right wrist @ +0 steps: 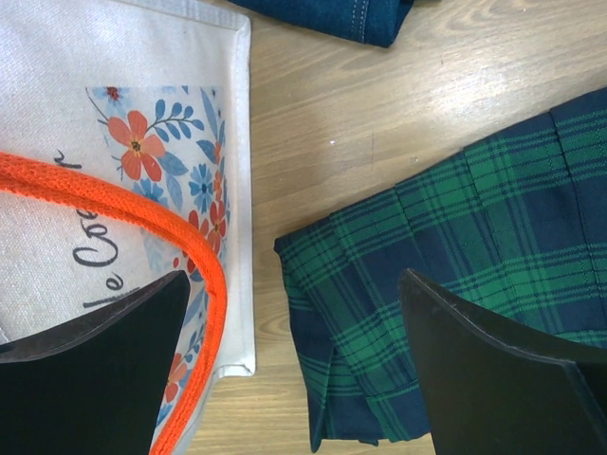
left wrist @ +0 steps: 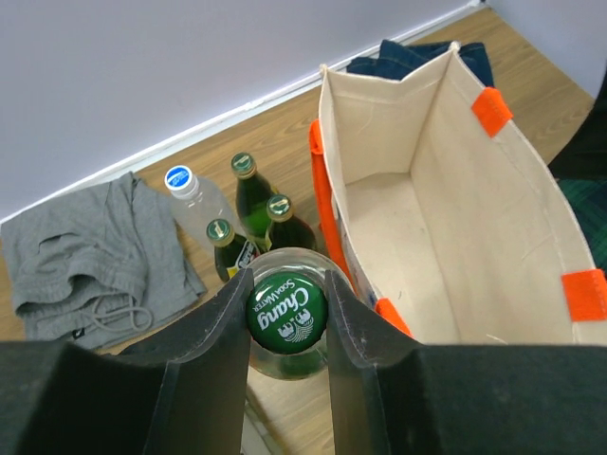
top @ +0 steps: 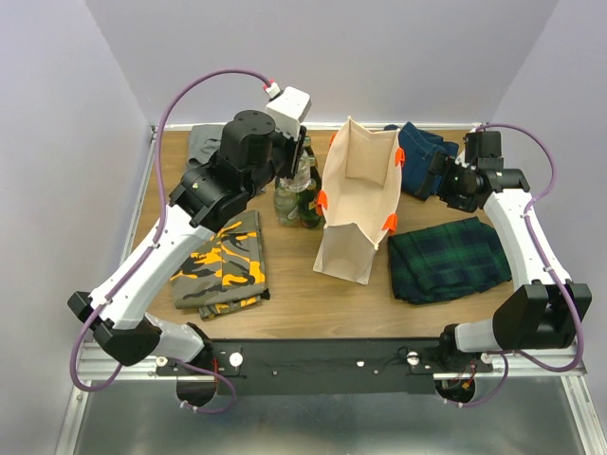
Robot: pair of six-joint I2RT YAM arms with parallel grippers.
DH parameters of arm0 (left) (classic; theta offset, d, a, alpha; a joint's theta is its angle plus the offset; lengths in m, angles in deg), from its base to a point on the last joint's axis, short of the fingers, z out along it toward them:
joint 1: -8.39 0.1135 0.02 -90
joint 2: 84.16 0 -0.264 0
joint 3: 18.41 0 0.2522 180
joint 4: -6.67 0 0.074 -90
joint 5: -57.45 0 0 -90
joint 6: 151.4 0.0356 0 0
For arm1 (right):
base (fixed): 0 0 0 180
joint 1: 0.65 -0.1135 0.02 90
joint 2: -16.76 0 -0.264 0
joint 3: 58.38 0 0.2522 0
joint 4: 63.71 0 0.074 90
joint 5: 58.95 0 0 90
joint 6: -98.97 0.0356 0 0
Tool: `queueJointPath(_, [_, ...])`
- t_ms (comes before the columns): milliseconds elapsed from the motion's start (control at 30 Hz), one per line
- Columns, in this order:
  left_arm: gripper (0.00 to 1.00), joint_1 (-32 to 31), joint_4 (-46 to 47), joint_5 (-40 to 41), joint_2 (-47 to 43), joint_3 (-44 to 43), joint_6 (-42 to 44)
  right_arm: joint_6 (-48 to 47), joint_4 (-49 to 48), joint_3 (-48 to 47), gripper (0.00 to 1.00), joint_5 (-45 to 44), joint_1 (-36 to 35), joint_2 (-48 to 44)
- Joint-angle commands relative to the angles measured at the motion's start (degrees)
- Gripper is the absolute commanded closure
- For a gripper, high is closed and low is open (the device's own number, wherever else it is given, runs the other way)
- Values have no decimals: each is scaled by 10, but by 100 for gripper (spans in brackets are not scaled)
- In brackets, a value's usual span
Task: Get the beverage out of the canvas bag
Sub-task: Place the drink at the center of the board.
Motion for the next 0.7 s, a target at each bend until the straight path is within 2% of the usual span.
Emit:
queueJointPath(0, [100, -1, 96, 51, -41, 11, -10, 3, -7, -6, 0, 13, 1, 1])
queueJointPath(667, [100, 3, 106, 75, -27, 85, -53, 7, -6, -14, 0, 18, 1, 13])
